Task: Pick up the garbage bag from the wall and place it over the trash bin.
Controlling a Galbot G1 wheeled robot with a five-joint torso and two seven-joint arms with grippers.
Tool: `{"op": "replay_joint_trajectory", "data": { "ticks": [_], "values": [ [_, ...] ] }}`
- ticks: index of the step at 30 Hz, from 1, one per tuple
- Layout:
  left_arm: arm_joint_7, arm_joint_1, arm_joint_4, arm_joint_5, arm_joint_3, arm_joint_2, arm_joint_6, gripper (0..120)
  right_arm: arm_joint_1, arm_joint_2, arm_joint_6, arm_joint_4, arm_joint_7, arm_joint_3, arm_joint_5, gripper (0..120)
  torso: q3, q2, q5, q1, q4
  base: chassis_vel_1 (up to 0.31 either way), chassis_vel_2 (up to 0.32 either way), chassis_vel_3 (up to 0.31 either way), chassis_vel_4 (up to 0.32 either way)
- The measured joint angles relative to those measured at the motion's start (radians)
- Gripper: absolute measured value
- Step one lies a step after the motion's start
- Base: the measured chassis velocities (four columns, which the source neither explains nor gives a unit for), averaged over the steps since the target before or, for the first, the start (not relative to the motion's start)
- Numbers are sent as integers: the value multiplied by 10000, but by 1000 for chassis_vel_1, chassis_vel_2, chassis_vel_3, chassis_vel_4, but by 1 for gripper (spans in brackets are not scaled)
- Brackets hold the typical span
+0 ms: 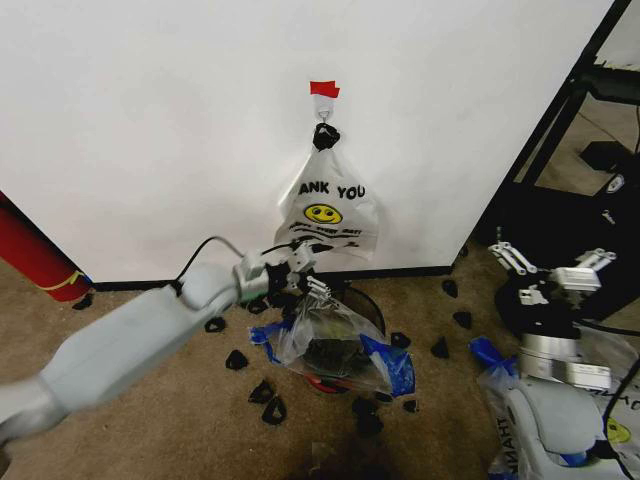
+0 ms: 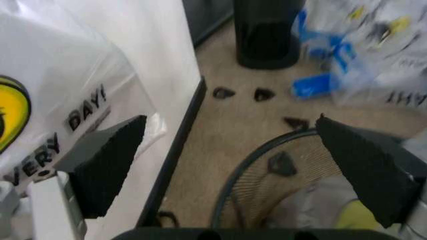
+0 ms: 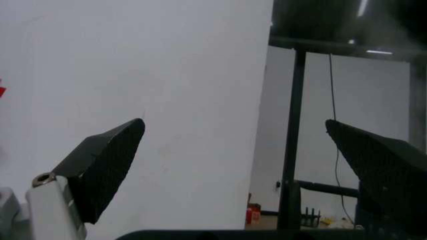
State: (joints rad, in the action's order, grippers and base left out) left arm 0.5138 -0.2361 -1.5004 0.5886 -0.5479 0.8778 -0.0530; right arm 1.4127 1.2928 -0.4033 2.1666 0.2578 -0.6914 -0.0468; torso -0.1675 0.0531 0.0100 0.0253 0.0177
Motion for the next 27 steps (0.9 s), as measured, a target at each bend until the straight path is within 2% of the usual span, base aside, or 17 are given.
{"op": "replay_joint_trajectory", "data": {
  "ticks": [3,10,13,17,22,27],
  "values": [
    [114,576,636,-343,-445,521,-420,100,167,167,-67,131,36,21,11,100,0,0,0,0,5,0,0,0,0],
    [1810,1605,2143,-1675,-1452,1275,-712,100,367,418,-155,262,100,174,110,100,1,0,-1,0,2,0,0,0,0],
    [2100,1809,2465,-1999,-1812,1558,-712,100,369,440,-157,264,108,217,120,100,1,0,-1,0,3,0,0,0,0],
    [1976,1901,2689,-2315,-2010,1845,-796,98,369,456,-188,263,121,268,159,100,1,0,-1,0,2,0,0,0,0],
    [1674,1909,2936,-2575,-2056,2147,-1049,88,411,503,-258,252,126,317,206,100,1,0,-1,-1,5,0,0,0,0],
    [2070,1907,2967,-2746,-2024,2116,-1253,67,400,466,-270,221,127,333,237,100,1,0,-1,-1,3,0,0,0,0]
  ]
}}
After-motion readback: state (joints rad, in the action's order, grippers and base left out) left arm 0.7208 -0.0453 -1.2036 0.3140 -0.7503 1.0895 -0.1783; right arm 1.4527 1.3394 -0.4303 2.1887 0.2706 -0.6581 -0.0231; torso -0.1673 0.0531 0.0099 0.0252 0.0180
